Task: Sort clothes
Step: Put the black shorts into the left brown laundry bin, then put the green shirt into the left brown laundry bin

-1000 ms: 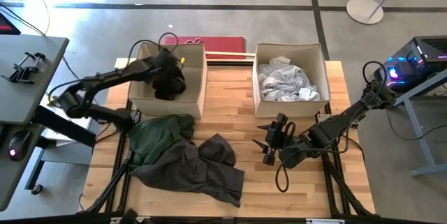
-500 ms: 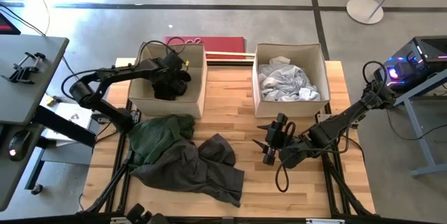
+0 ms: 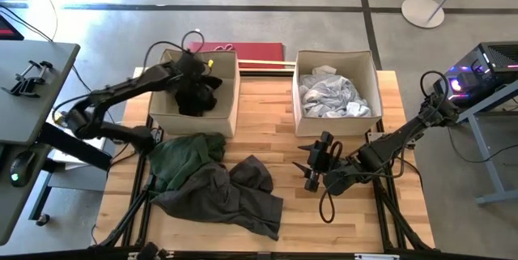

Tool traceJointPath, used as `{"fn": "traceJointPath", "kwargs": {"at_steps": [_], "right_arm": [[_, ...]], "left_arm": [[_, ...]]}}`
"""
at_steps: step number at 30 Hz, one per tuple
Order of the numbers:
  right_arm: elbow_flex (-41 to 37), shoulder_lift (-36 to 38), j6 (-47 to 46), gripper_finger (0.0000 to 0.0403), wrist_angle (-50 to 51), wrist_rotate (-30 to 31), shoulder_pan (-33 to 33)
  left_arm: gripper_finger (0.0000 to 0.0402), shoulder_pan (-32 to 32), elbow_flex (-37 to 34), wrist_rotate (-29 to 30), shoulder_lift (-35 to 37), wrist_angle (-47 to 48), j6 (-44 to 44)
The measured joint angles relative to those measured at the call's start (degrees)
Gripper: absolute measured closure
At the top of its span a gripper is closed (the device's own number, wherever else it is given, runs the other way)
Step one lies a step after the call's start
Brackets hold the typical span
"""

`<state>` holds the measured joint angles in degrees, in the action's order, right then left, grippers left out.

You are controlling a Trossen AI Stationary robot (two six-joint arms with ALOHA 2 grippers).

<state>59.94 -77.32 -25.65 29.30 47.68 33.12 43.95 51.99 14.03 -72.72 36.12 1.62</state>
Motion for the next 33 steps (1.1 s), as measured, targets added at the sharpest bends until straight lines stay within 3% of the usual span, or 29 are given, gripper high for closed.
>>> {"fn": "traceJointPath", "kwargs": {"at_steps": [11,19,27,33], "right_arm": [[0.00,0.00,0.19,0.0176,0.00,0.28,0.00],[-0.02,0.00,14.17,0.0176,-5.18,0.16,-0.13],[-0.02,0.00,35.48,0.0176,-16.20,-8.04,-0.13],[-0.02,0.00,36.93,0.0176,-18.76,-13.91,-0.13]], "left_arm": [[0.0183,-11.75,3.71,0.01,18.49,1.97,0.64],[0.0201,-33.55,3.71,0.00,28.71,0.72,6.35],[0.0240,-57.64,3.73,0.22,28.02,-3.98,17.84],[0.0273,-70.66,3.73,1.55,22.43,-2.29,25.16]]}}
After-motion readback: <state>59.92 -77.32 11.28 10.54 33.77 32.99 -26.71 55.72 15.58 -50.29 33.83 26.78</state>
